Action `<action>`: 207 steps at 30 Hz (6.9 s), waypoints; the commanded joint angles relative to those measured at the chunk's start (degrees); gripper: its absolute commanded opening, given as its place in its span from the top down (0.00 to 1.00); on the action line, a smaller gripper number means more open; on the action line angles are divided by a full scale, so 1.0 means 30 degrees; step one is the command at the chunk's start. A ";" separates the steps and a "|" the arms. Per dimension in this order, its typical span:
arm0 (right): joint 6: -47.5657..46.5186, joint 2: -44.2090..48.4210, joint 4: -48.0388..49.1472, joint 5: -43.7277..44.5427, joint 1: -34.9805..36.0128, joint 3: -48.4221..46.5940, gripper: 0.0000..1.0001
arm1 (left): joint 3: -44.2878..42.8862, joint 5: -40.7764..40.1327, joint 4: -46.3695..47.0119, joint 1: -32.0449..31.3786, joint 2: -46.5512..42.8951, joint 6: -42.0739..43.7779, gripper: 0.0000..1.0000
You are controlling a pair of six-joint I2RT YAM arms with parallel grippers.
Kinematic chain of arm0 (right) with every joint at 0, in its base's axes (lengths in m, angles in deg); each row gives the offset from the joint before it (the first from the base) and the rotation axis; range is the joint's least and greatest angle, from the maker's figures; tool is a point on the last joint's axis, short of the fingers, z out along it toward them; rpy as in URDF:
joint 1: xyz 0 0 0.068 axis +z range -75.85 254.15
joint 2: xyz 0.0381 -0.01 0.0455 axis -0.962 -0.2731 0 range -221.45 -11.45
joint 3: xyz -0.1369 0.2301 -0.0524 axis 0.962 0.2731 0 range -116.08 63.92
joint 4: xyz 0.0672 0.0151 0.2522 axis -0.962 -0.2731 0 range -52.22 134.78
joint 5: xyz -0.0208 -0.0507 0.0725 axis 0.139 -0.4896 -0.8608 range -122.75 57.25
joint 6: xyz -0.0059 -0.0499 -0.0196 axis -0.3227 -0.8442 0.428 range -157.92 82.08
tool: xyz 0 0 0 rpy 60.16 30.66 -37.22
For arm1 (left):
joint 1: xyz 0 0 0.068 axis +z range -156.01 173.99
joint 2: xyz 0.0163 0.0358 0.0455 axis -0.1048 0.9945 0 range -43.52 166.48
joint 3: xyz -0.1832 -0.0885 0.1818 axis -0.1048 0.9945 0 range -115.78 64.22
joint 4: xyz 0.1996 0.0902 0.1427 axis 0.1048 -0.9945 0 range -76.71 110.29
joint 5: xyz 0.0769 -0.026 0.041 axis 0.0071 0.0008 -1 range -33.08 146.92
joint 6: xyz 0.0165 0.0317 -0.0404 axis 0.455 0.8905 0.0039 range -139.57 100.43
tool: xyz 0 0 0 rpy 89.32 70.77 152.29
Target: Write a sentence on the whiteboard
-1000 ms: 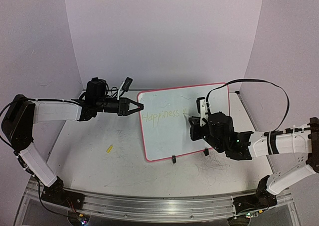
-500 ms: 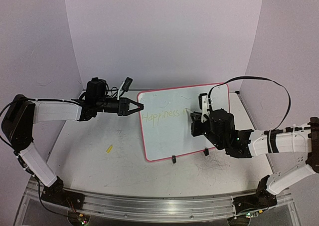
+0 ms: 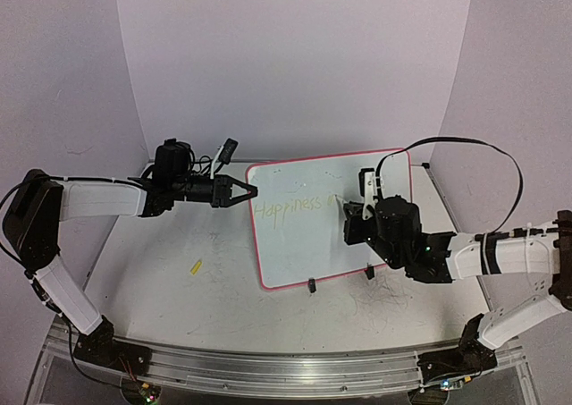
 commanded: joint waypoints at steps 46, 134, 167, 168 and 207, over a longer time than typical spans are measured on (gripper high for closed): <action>-0.2457 0.3455 -0.0148 -0.0414 -0.0759 0.1283 1.00 | -0.0359 -0.0671 -0.0786 -0.0046 -0.0571 0.0588 1.00; -0.2444 0.1340 0.1445 -0.0262 -0.1629 -0.0043 1.00 | -0.0621 -0.0652 -0.1313 -0.0109 -0.0391 0.0819 1.00; -0.0603 0.1456 -0.0910 -0.1748 -0.1659 0.1203 1.00 | -0.0679 -0.0629 -0.1342 -0.0162 -0.0322 0.0825 1.00; -0.0551 0.1467 -0.0912 -0.1808 -0.1646 0.1263 1.00 | -0.0684 -0.0627 -0.1342 -0.0162 -0.0321 0.0823 1.00; -0.0419 0.1784 0.1143 -0.0237 -0.2153 0.1563 1.00 | -0.0711 -0.0616 -0.1374 -0.0191 -0.0343 0.0907 1.00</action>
